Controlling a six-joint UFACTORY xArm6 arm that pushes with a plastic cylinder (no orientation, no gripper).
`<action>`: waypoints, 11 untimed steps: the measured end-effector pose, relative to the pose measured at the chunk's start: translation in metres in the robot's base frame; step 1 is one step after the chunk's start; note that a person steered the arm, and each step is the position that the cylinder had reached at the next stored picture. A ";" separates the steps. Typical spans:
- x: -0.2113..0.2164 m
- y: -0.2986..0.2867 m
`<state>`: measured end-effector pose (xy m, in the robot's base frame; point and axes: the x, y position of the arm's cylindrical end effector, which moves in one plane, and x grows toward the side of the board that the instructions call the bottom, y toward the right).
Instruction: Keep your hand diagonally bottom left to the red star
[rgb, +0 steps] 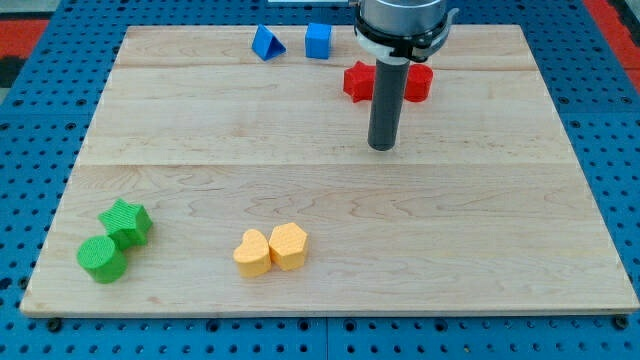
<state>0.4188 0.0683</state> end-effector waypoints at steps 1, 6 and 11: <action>0.004 -0.017; 0.010 -0.094; -0.033 -0.147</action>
